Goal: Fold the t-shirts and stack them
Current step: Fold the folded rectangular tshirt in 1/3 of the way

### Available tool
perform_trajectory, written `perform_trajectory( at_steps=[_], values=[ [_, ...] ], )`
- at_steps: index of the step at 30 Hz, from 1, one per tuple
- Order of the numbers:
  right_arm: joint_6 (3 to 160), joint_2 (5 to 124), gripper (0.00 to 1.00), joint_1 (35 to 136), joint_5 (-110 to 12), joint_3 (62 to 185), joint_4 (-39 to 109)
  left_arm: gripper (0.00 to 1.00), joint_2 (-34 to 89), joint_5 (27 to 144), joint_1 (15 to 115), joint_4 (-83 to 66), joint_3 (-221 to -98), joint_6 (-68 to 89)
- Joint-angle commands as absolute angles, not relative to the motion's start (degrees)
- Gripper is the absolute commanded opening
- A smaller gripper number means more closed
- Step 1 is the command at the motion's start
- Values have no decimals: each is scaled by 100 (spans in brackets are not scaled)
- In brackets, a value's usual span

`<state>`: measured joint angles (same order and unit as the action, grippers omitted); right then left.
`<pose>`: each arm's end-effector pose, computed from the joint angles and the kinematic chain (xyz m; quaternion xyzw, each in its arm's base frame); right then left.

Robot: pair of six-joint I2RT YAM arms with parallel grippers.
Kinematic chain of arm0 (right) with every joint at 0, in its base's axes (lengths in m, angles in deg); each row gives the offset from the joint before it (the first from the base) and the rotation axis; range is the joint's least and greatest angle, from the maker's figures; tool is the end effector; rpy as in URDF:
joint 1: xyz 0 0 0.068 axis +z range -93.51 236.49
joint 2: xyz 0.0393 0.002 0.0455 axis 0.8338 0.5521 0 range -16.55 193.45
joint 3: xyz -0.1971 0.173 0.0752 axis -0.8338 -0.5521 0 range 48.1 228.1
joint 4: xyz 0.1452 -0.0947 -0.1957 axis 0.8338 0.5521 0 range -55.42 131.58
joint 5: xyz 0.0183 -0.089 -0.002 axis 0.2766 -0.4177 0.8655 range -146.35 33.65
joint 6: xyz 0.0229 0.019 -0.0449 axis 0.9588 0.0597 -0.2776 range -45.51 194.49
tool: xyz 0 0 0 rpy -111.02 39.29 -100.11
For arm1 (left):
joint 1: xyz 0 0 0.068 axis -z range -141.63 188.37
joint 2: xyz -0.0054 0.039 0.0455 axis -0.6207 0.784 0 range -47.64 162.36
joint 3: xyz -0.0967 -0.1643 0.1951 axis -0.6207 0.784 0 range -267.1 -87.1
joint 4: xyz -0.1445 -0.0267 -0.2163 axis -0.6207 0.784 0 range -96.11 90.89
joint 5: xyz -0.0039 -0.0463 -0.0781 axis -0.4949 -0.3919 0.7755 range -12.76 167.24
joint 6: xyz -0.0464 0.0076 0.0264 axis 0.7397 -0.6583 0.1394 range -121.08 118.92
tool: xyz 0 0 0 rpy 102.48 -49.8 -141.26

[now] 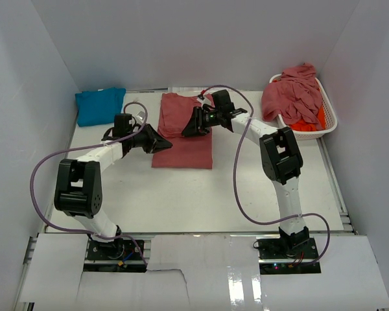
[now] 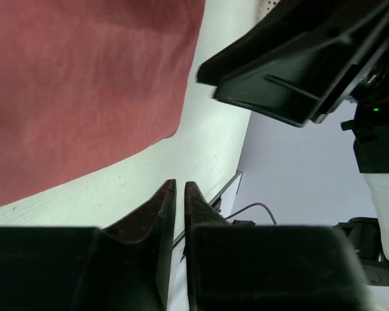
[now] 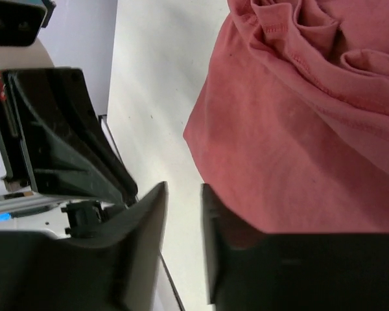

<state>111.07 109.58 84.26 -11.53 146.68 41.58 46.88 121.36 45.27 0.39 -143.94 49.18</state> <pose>0.4329 0.2562 0.2104 -0.1140 0.8295 0.5147 0.1844 0.3374 -0.0658 0.2050 -0.1795 0.8473 -0.4764 0.1513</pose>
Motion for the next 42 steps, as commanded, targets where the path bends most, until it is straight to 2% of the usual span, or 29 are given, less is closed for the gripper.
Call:
perform_trajectory(
  at_steps=[1,2,3,22,42],
  values=[
    [11307,11230,30,8523,-1143,15013,3915,21,4815,12426,4654,-470,-14396,4761],
    [11325,11265,8,8540,-1153,15031,3897,9,4998,12452,4672,-479,-14431,4726],
    [11351,11318,8,8567,-1161,15040,3862,1,5087,12461,4715,-497,-14458,4665],
    [11615,11836,8,8857,-1487,14873,3063,0,6441,12013,4962,-840,-14906,4164],
    [11282,12232,8,8910,-1943,14574,2289,0,5897,11187,5190,-734,-13852,4286]
  ],
)
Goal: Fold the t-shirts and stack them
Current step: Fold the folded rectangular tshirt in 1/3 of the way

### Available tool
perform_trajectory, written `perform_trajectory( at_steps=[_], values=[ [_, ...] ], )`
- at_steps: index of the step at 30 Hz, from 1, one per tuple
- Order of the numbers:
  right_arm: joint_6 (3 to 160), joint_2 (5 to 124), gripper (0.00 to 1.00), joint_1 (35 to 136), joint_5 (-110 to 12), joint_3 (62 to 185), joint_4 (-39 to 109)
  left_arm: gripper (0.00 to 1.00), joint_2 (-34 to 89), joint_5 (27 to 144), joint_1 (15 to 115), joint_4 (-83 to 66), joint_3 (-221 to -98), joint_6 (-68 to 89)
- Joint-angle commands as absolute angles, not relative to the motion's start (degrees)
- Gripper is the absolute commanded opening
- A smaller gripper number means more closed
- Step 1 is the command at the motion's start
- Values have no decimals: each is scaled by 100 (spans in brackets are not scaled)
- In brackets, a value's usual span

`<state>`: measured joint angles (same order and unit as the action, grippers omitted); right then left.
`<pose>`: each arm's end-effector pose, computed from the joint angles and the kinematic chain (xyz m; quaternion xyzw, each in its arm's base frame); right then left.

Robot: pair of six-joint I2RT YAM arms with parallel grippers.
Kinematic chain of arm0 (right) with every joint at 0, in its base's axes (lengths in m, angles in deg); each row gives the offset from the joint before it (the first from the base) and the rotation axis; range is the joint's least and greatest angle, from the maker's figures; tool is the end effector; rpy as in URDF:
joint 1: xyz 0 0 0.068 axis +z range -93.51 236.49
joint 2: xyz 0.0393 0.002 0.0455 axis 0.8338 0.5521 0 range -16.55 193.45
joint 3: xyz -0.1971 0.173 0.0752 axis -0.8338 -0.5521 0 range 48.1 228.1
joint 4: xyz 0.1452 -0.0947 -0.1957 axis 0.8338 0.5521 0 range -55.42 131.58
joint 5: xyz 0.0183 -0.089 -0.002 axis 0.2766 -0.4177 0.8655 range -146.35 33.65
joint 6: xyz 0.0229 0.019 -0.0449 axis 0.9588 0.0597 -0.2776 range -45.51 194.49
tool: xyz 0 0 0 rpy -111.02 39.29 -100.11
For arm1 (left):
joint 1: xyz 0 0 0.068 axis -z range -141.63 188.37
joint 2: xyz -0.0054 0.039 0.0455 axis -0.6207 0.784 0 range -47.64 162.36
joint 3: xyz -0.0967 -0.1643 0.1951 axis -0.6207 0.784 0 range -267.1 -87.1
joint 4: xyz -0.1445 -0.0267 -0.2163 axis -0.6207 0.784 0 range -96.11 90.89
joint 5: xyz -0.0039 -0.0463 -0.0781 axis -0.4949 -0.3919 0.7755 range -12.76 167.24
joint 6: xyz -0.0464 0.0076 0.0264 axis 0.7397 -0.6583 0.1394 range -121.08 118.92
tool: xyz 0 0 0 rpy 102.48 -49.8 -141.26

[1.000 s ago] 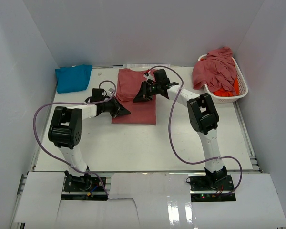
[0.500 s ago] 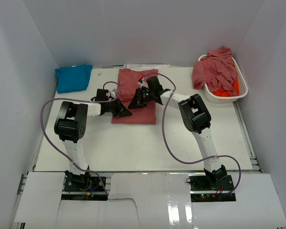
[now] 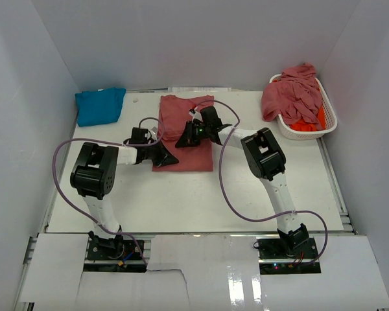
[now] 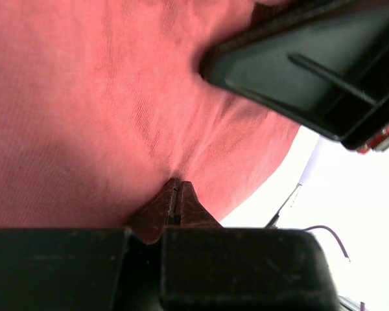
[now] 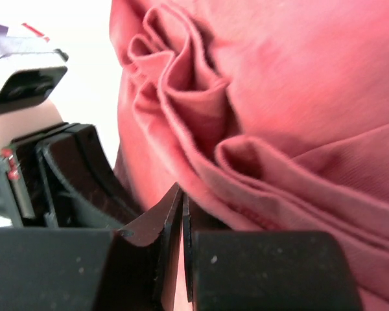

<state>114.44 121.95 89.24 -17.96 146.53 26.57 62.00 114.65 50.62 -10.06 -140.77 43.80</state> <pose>0.4340 0.3053 0.1226 -0.1071 0.8346 0.5028 0.1980 0.3458 -0.0973 0.1120 -0.1515 0.8889 -0.4138 0.1257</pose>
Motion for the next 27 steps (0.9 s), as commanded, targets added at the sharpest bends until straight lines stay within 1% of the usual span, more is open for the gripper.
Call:
perform_trajectory(
  at_steps=[1,7,13,16,21,23,27],
  values=[
    [11264,12241,8,8910,-1944,14574,2289,0,5845,11091,5217,-717,-13808,4251],
    [10939,12206,8,8927,-2198,14416,2280,0,5923,11063,5296,-717,-13667,4190],
    [10719,12346,8,8919,-2330,14433,2060,0,5739,11090,5366,-682,-13518,4172],
    [10631,12521,8,8910,-2418,14696,2043,0,5598,11099,5401,-655,-13386,4198],
    [10578,12899,8,8796,-2523,15469,2122,0,5317,11099,5428,-646,-13158,4190],
    [10596,13084,8,8769,-2567,15672,2122,0,5186,11073,5428,-445,-13026,4172],
    [10631,13365,8,8681,-2594,16155,2122,0,5167,10985,5428,-356,-12867,4032]
  ],
)
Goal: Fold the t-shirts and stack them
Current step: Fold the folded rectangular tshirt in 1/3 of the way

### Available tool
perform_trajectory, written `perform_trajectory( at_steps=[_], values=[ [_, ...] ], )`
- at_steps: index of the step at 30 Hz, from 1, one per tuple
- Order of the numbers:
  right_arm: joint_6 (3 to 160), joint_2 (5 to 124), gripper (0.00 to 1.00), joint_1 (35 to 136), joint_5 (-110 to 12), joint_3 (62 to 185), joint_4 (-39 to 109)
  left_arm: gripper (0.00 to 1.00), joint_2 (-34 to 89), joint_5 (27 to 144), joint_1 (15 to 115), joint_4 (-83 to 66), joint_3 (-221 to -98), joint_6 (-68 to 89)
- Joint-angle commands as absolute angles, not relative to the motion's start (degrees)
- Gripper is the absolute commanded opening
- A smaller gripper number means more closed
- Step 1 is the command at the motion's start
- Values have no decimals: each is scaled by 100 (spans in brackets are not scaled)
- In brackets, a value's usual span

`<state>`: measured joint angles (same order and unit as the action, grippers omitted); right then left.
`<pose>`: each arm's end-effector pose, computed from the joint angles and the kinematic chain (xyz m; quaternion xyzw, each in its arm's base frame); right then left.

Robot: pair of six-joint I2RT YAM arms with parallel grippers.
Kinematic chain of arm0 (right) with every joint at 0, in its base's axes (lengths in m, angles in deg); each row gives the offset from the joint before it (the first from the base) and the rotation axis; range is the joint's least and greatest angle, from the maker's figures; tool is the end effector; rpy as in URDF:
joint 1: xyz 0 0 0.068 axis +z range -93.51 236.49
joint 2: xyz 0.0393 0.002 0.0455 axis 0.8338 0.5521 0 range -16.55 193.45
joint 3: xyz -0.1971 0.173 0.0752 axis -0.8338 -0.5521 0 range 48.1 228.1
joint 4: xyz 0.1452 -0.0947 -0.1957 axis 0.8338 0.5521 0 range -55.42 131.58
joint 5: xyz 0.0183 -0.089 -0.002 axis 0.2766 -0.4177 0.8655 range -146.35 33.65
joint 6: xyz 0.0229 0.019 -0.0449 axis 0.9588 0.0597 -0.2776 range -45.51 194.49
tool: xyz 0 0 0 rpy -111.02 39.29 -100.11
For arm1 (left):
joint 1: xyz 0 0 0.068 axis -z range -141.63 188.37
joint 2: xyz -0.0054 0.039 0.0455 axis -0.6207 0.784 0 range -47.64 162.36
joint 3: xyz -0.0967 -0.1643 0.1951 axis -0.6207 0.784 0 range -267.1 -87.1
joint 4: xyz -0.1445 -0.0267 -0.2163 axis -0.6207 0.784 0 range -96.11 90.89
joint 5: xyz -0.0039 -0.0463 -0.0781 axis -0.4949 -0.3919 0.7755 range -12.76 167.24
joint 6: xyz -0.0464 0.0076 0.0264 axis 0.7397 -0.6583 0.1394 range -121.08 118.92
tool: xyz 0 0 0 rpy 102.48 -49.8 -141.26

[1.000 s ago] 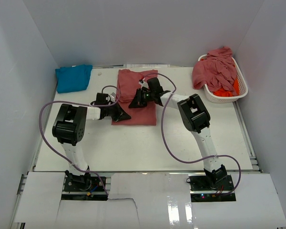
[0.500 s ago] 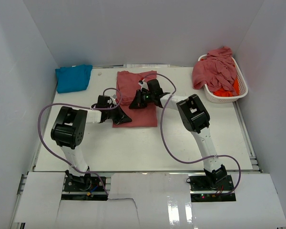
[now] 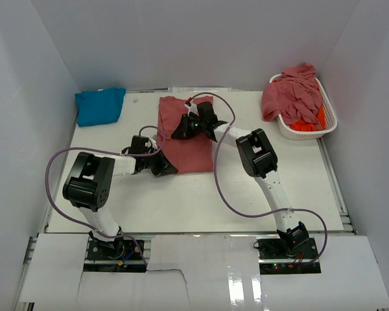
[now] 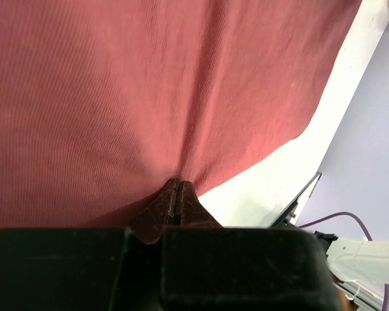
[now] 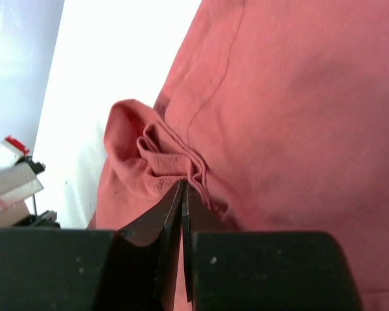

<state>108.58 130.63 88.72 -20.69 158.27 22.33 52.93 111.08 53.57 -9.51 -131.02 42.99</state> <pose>0.4687 0.3199 0.1140 -0.1520 0.8043 0.4966 0.2886 0.2991 -0.1018 0.1183 -0.1375 0.9021 -0.3892 0.1256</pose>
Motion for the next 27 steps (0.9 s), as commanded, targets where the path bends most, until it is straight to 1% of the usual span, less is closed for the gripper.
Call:
perform_trajectory(
  at_steps=[1,6,11,14,17,19,22,24,27],
  values=[
    [10631,13375,8,8664,-2620,16182,2096,0,5193,10993,5436,-365,-12850,4031],
    [10657,13401,10,8524,-2849,16340,1771,0,5264,11011,5428,-488,-12700,4110],
    [10763,13498,10,8330,-2858,16999,1753,0,5343,11064,5428,-515,-12735,4128],
    [10719,13401,10,8207,-2901,17350,1840,0,5308,11055,5428,-506,-12744,4154],
    [10692,13173,10,8137,-2771,17387,1911,0,5317,11046,5436,-515,-12779,4163],
    [10614,12884,10,8136,-2587,17221,2025,0,5308,11037,5428,-506,-12832,4172],
    [10622,12409,9,8171,-2227,16422,1938,0,5273,10985,5428,-488,-12955,4198],
    [10578,12024,8,8268,-2137,15669,1893,0,5221,10985,5428,-488,-13069,4233],
    [10499,11636,8,8417,-2049,14859,1823,0,4932,10854,5428,-453,-13350,4269]
  ],
)
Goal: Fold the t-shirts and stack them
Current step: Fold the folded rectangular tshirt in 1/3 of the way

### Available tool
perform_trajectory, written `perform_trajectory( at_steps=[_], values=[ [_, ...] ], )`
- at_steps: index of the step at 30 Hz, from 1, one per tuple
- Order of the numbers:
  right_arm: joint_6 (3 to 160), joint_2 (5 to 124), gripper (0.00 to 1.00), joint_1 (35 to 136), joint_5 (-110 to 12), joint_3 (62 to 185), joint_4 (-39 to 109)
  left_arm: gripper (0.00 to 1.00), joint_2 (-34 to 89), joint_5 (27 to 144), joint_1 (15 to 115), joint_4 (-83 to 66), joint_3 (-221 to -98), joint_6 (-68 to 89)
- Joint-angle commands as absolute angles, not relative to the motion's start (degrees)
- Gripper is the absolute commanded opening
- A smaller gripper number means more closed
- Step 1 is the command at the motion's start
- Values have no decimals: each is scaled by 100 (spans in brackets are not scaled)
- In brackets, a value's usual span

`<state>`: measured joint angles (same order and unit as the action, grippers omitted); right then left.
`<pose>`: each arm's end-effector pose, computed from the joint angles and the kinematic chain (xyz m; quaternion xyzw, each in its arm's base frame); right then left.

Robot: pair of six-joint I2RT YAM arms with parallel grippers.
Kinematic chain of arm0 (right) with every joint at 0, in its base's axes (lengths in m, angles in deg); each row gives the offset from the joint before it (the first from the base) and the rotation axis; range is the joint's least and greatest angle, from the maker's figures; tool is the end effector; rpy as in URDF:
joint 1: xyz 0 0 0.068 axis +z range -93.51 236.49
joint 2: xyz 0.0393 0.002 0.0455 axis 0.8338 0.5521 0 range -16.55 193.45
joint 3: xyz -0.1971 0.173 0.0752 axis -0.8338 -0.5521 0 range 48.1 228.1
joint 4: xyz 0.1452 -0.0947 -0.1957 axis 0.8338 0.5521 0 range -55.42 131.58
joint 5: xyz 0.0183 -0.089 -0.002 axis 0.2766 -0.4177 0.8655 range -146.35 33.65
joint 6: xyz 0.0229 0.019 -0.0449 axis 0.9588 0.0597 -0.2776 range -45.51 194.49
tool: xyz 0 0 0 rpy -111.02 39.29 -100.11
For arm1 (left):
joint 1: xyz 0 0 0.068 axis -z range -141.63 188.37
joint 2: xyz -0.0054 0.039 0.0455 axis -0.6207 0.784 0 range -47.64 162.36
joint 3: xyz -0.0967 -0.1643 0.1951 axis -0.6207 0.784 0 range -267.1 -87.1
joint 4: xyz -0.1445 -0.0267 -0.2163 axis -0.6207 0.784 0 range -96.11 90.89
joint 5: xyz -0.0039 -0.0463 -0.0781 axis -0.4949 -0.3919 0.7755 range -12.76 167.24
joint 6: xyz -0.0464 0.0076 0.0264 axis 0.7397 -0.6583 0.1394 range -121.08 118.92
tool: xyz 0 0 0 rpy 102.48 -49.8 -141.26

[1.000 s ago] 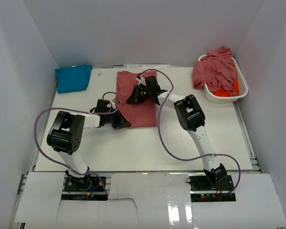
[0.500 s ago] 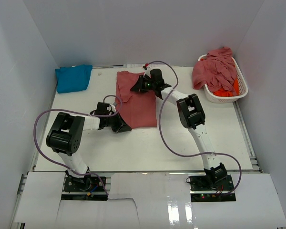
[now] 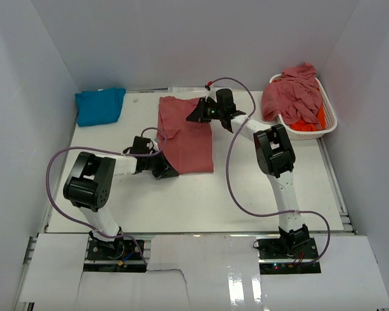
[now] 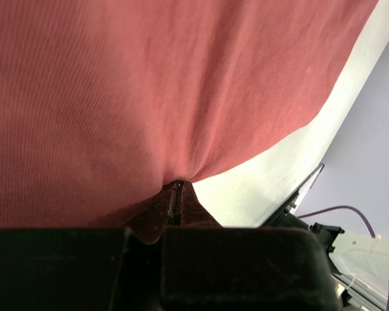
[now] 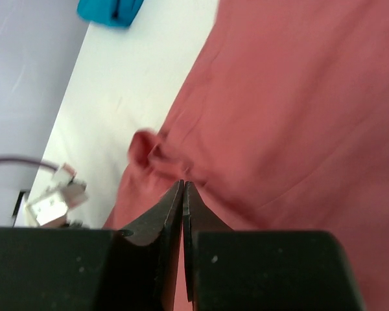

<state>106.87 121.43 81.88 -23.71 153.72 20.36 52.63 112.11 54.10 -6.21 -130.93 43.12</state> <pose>0.4923 0.2548 0.1775 -0.1172 0.7857 0.4713 0.3832 0.2927 -0.1036 0.1163 -0.1405 0.9065 -0.3865 0.0961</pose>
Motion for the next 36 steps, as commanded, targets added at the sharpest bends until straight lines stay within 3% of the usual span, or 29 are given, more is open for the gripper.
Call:
perform_trajectory(
  at_steps=[1,6,12,26,36],
  values=[
    [10499,11565,8,8461,-1997,14716,1797,0,4852,10783,5436,-401,-13559,4269],
    [10447,11327,8,8698,-1882,14240,1884,0,4666,10196,5428,354,-14237,4093],
    [10490,11616,8,8892,-1829,14249,1911,0,5404,10053,5428,646,-14555,3821],
    [10482,12899,8,9042,-1908,15707,2165,0,6125,9570,5445,716,-14352,3618],
    [10393,13216,8,8998,-2286,16252,2087,0,5959,9622,5489,821,-14230,3680]
  ],
)
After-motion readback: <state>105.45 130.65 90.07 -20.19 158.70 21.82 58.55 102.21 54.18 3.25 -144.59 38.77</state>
